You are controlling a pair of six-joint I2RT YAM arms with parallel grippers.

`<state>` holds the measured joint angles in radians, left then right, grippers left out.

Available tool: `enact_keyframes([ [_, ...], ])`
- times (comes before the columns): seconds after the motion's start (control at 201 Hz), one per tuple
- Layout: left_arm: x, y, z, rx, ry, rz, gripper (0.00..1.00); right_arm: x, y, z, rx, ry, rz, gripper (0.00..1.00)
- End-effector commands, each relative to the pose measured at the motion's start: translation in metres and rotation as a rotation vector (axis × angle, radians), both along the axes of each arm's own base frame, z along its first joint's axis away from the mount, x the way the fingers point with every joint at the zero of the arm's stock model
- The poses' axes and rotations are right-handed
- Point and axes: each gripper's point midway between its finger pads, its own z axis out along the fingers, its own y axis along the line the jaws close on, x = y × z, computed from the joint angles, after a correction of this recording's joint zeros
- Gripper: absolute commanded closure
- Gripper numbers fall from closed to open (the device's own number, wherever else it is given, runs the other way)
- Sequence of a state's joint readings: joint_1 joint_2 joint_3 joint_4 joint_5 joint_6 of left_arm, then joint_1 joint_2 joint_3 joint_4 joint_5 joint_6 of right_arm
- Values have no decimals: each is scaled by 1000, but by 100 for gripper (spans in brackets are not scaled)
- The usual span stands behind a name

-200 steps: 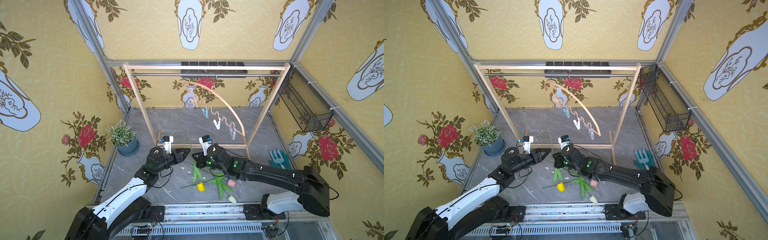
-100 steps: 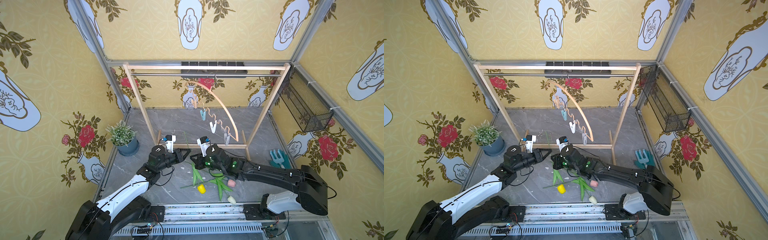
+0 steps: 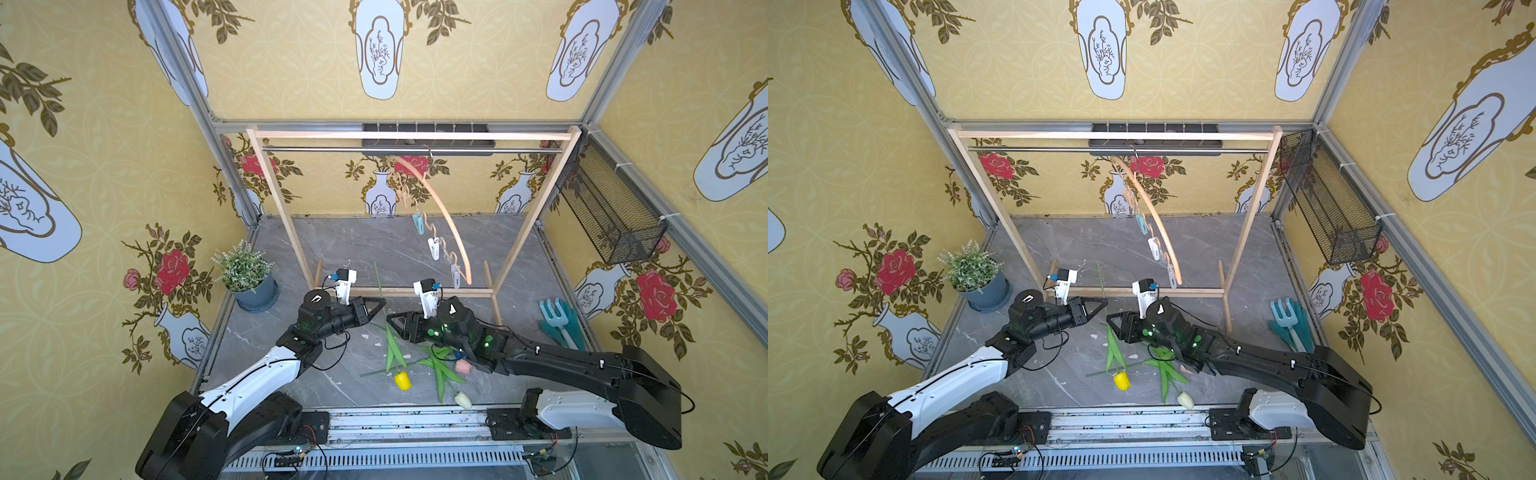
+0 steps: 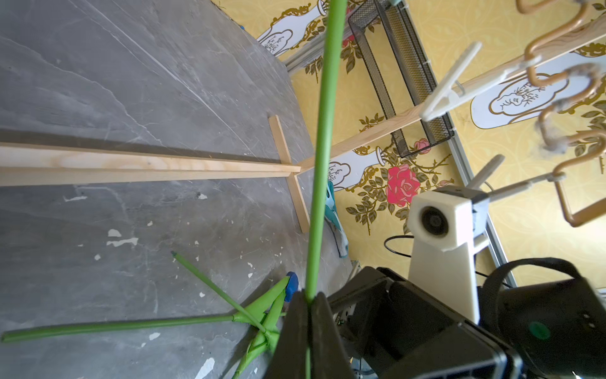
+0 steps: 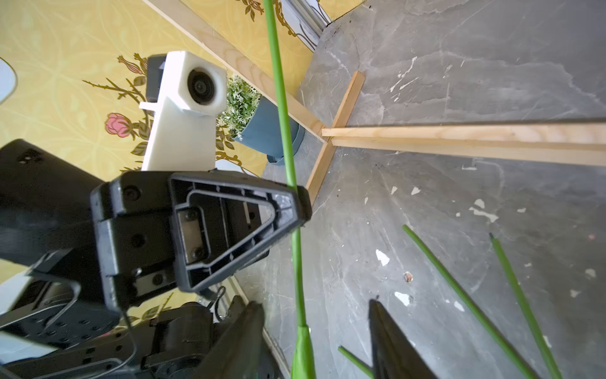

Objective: Dry the flowers on a clothes hanger
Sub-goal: Pick up the flower at the center of the board.

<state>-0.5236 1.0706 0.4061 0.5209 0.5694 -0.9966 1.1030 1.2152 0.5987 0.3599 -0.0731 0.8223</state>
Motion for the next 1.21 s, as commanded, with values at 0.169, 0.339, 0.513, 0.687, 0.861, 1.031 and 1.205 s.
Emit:
enact_keyframes([
  [0.169, -20, -22, 33, -171, -83, -214, 100, -4, -5, 31, 243, -2, 9, 52],
  [0.339, -21, -23, 41, -212, -100, -231, 100, 6, -8, 39, 285, -13, -5, 63],
  [0.513, -21, -22, 41, -214, -104, -218, 100, 11, -7, 45, 291, -17, 13, 66],
  [0.687, -20, -21, 41, -214, -102, -207, 100, 11, -1, 48, 283, -26, 36, 72],
  [0.861, -19, -20, 42, -216, -104, -203, 100, 11, 5, 47, 285, -23, 59, 74],
  [1.031, -19, -20, 41, -215, -103, -195, 100, 10, 7, 49, 297, -23, 65, 76],
  [1.205, -18, -19, 38, -210, -103, -193, 100, 6, 8, 51, 310, -32, 87, 78],
])
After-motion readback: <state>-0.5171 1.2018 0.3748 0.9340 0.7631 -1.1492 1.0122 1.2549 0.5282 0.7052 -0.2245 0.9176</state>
